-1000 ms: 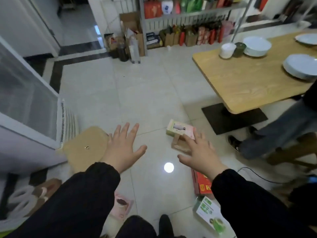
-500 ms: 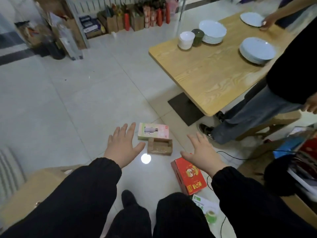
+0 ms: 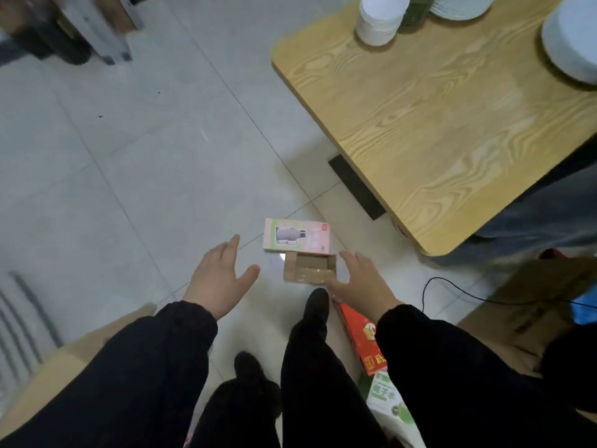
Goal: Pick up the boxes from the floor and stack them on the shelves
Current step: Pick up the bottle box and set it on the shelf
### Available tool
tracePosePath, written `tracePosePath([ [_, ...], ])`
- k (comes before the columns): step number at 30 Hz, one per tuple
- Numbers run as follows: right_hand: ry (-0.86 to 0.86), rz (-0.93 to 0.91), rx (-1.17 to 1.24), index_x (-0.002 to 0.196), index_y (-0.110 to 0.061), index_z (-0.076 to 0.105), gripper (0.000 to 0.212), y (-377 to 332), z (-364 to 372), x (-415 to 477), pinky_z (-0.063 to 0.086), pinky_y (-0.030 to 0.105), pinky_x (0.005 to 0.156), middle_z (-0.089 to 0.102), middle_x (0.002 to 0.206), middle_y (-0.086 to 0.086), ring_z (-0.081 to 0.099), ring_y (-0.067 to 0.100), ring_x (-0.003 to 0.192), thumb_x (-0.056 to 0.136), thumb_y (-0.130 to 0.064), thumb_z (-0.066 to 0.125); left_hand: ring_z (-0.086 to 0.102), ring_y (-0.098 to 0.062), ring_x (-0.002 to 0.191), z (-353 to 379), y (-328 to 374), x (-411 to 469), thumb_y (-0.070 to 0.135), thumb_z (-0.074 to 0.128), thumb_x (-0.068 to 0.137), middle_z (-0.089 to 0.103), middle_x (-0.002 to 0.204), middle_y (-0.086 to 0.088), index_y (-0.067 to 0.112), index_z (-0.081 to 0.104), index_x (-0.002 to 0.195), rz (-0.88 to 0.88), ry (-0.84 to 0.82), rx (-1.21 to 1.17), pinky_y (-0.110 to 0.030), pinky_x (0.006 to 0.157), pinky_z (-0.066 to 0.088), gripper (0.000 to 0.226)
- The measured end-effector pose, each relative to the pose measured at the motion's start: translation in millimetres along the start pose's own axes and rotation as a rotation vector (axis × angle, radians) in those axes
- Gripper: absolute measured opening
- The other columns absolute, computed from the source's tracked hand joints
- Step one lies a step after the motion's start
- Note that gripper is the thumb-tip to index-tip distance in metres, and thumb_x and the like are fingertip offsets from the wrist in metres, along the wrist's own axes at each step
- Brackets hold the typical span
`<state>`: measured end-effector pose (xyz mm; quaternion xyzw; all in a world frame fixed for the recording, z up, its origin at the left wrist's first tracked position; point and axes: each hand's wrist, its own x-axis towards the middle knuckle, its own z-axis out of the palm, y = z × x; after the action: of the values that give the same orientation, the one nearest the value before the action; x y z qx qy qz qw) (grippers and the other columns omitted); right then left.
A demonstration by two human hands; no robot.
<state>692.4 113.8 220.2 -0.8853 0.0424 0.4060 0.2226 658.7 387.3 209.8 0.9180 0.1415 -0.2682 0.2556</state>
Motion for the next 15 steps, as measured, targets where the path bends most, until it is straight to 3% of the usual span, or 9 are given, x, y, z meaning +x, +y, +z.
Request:
tracePosePath([
  [3, -0.051, 0.066, 0.07, 0.156, -0.025, 0.032, 0.077, 7, 2, 63, 0.031, 0.038, 0.114, 0.037, 0.156, 0.008, 0.028, 0.026, 0.146, 0.09, -0.049, 0.064, 0.022, -0.022, 0.153, 23, -9, 49, 0.053, 0.048, 0.099, 0.027, 0.166, -0.003, 0.023, 0.014, 0.164, -0.085, -0.037, -0.079, -0.041, 0.123, 0.023, 0.078],
  [5, -0.074, 0.08, 0.121, 0.149, -0.019, 0.042, 0.067, 10, 5, 103, 0.035, 0.03, 0.101, 0.046, 0.148, 0.009, 0.039, 0.027, 0.138, 0.093, -0.046, 0.066, 0.023, -0.023, 0.153, 45, -19, 86, 0.052, 0.048, 0.1, 0.026, 0.167, -0.003, 0.024, 0.014, 0.164, -0.151, -0.073, -0.138, -0.042, 0.122, 0.024, 0.078],
  [7, -0.094, 0.088, 0.189, 0.142, -0.017, 0.05, 0.054, 17, 14, 142, 0.032, 0.019, 0.084, 0.056, 0.133, -0.001, 0.049, 0.019, 0.119, 0.095, -0.037, 0.068, 0.025, -0.023, 0.153, 72, -32, 125, 0.051, 0.049, 0.099, 0.027, 0.166, -0.005, 0.025, 0.017, 0.163, -0.217, -0.102, -0.22, -0.042, 0.121, 0.025, 0.076],
  [10, -0.094, 0.094, 0.224, 0.144, -0.011, 0.049, 0.05, 36, 46, 211, 0.033, 0.007, 0.065, 0.054, 0.125, -0.003, 0.041, 0.007, 0.103, 0.099, -0.026, 0.065, 0.033, -0.023, 0.149, 125, -63, 186, 0.05, 0.051, 0.098, 0.033, 0.164, -0.006, 0.024, 0.02, 0.162, -0.288, -0.137, -0.316, -0.036, 0.115, 0.03, 0.075],
  [12, -0.085, 0.147, 0.25, 0.146, -0.01, 0.046, 0.052, 53, 78, 261, 0.036, 0.008, 0.062, 0.048, 0.115, -0.005, 0.043, 0.007, 0.102, 0.099, -0.023, 0.063, 0.035, -0.022, 0.148, 166, -86, 228, 0.049, 0.051, 0.099, 0.033, 0.164, -0.006, 0.023, 0.021, 0.163, -0.324, -0.183, -0.359, -0.032, 0.11, 0.03, 0.075],
  [15, -0.034, 0.273, 0.312, 0.151, -0.017, 0.042, 0.058, 84, 129, 333, 0.036, 0.02, 0.081, 0.049, 0.116, -0.006, 0.048, 0.014, 0.105, 0.098, -0.031, 0.062, 0.035, -0.022, 0.148, 228, -120, 291, 0.046, 0.053, 0.1, 0.032, 0.164, -0.006, 0.02, 0.02, 0.163, -0.348, -0.23, -0.4, -0.034, 0.114, 0.03, 0.076],
])
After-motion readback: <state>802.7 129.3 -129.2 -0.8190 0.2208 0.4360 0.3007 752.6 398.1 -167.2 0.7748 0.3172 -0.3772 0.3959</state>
